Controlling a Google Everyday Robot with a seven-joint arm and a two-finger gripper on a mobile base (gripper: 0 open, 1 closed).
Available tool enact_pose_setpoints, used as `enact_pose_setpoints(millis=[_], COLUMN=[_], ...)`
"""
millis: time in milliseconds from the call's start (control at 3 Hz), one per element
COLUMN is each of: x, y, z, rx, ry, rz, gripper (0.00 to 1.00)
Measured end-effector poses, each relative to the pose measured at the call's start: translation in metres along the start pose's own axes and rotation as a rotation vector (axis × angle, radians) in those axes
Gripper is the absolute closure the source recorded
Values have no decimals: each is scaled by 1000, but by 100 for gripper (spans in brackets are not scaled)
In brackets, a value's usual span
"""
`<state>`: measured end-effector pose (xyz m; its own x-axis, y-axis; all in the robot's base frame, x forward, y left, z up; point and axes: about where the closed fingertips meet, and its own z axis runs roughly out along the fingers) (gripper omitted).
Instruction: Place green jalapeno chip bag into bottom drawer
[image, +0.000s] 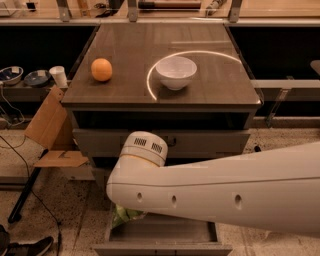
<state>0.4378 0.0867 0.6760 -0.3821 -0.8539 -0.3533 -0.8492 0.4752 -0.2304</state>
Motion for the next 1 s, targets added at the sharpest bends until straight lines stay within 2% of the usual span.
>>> enact_pose_setpoints(millis=[333, 1000], x=[6, 17], y=[0, 23], z=[24, 155], rx=[-34, -155], ry=[20, 55], rz=[38, 146], gripper=[100, 100])
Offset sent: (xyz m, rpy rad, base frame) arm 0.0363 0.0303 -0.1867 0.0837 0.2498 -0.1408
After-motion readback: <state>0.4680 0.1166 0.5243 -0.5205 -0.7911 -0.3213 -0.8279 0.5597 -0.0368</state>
